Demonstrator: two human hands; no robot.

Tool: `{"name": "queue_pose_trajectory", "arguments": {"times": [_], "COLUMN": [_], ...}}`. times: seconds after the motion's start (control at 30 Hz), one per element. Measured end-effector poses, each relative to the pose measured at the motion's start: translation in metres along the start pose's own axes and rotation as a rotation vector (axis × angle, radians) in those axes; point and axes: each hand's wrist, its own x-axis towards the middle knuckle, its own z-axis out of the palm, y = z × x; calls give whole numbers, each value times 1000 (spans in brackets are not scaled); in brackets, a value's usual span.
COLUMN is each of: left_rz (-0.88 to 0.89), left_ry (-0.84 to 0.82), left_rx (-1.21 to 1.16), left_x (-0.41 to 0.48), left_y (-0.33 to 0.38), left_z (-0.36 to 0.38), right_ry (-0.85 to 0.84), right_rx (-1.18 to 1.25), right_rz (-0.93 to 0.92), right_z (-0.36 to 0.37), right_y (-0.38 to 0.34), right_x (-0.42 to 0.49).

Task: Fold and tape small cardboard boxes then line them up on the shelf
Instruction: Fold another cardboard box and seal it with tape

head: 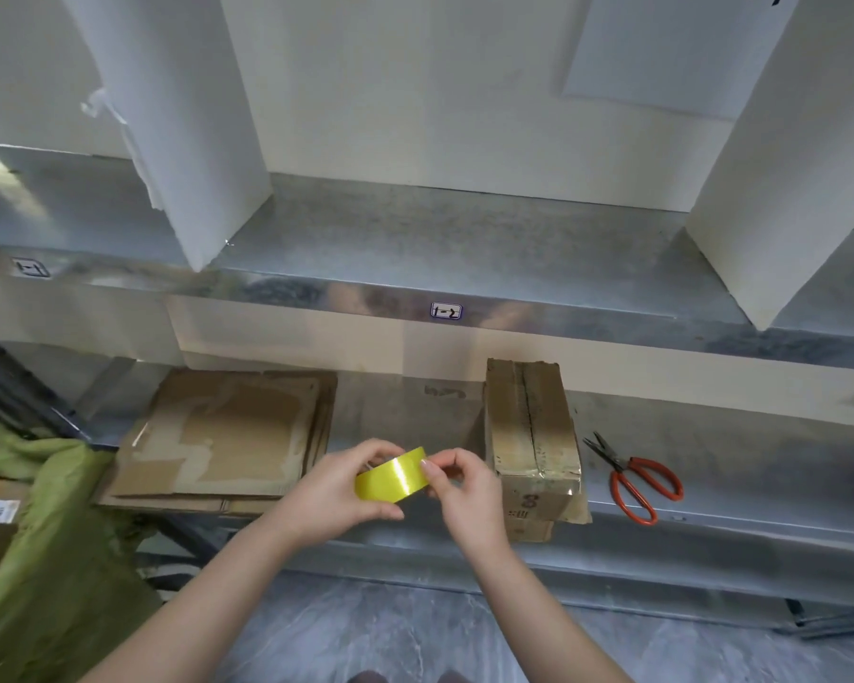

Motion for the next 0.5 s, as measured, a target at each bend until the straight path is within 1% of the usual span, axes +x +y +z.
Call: {"name": "queue_pose_trajectory", "arguments": {"times": [0.13,0.2,0.27,0.33,0.37,0.43,0.5], "left_rz": [-15,-22,-33,-21,-3,51,71], "left_ry": [48,76,108,145,166,204,212], "left_rx": [139,236,315,366,397,503,616], "left_x": [10,22,33,42,45,50,54], "left_y": [-20,-30,-38,-43,-45,-50,-56], "left_z": [0,-5,-7,-5,-2,5,13], "right_ry": [-55,-104,-127,-88,-43,46,54], "right_rx": [-157,-181,-192,-168,-124,-61,-42], "right_rz": [4,6,-33,-48,-21,70,177], "right_z": [14,19,24,28,31,35,41], "right_y": [6,7,9,10,11,20,32], "right_x": [2,1,0,1,5,19,33]}}
